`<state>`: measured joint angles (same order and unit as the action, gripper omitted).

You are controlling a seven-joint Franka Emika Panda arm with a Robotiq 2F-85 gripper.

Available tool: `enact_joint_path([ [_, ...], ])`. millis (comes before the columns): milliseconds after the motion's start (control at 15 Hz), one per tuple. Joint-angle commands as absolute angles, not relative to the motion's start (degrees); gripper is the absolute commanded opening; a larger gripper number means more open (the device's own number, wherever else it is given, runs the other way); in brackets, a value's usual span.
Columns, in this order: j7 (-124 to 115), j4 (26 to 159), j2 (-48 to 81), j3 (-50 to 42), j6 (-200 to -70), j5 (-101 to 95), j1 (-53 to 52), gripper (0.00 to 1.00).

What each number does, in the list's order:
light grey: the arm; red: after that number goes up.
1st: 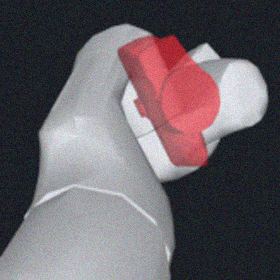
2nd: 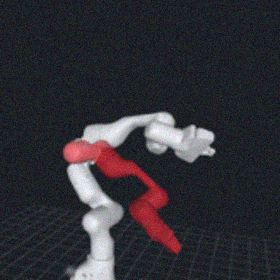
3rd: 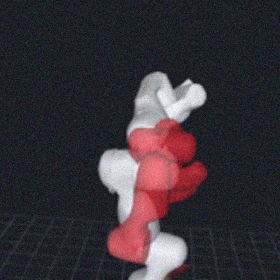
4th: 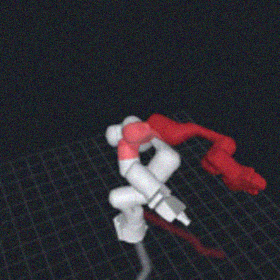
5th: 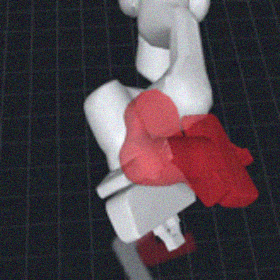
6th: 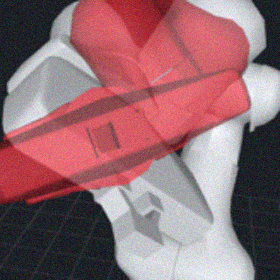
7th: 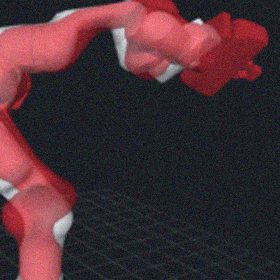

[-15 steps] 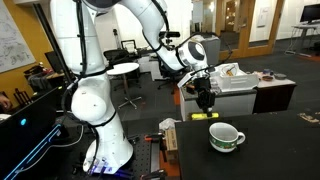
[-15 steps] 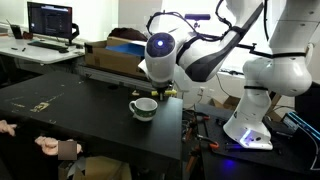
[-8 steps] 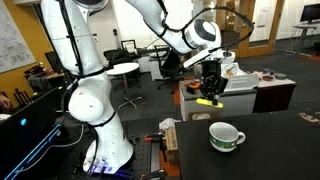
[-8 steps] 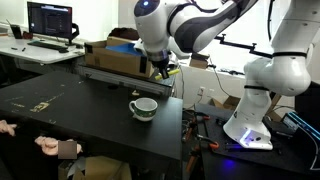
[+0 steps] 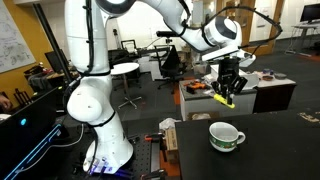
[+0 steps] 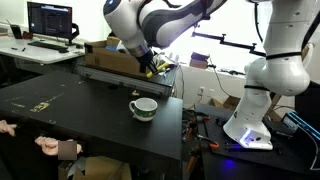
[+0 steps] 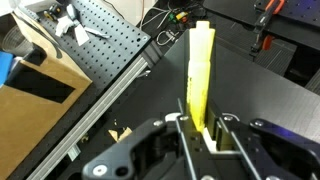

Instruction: Put the marker in the mug

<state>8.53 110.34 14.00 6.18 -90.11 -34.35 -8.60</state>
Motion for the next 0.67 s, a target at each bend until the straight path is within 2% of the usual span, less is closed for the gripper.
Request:
enact_joint_path([
  [0,11.72,101.63,22.39,6.26,-84.88,-32.88,-8.52,0.05],
  [600,15.82,94.61,31.73,7.34,-76.83,-29.28,-9.51,0.05],
])
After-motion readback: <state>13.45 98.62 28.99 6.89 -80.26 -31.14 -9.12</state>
